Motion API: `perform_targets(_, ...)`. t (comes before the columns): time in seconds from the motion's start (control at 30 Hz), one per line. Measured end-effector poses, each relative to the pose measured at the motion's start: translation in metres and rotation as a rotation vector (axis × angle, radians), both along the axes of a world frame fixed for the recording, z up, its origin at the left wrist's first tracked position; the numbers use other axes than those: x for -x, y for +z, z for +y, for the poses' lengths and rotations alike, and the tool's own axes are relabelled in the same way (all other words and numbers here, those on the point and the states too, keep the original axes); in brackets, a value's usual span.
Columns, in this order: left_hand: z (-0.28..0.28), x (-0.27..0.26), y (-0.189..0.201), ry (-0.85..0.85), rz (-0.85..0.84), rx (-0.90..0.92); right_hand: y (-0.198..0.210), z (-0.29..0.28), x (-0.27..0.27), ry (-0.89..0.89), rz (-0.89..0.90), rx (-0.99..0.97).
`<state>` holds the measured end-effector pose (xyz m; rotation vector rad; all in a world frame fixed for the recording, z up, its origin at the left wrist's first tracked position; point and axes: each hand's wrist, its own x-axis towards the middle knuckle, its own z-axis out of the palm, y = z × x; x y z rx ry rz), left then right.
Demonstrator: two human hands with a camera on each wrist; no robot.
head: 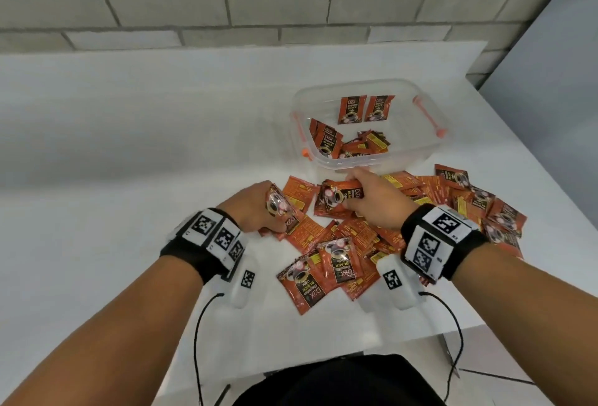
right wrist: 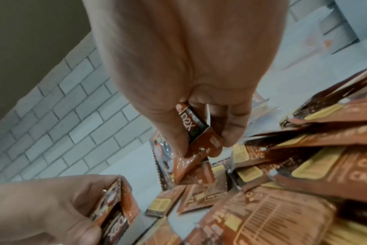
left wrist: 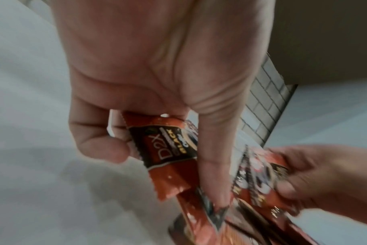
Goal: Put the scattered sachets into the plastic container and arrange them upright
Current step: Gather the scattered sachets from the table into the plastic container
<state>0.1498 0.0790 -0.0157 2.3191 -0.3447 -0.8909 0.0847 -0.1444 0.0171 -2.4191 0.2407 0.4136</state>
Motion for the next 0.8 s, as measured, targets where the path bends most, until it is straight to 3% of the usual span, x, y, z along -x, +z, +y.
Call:
perform_targets(0.1,0.005,-0.014,0.006,0.047,0.022,0.044,0.009,-0.011,0.016,-0.051,0.010,-0.164)
perform_targets(0.17,0.000,-0.023,0.008,0.036,0.000,0.045,0.013,-0.016,0.026,0.019,0.149,-0.236)
perform_targets(0.27,-0.018,-0.034,0.006,-0.047,-0.050,0.012,0.011,-0.013,0.035,0.270,0.384,-0.021)
perform_targets(0.33,-0.030,-0.040,0.001,-0.108,-0.044,-0.036,0.007,-0.006,0.034,0.354,0.436,0.102)
perform_targets(0.43,-0.040,-0.044,-0.009,-0.183,-0.092,-0.154,0.004,0.000,0.030,0.396,0.418,0.209)
perform_targets(0.8,-0.048,-0.048,-0.014,-0.174,-0.219,-0.322,0.001,0.004,0.024,0.412,0.337,0.239)
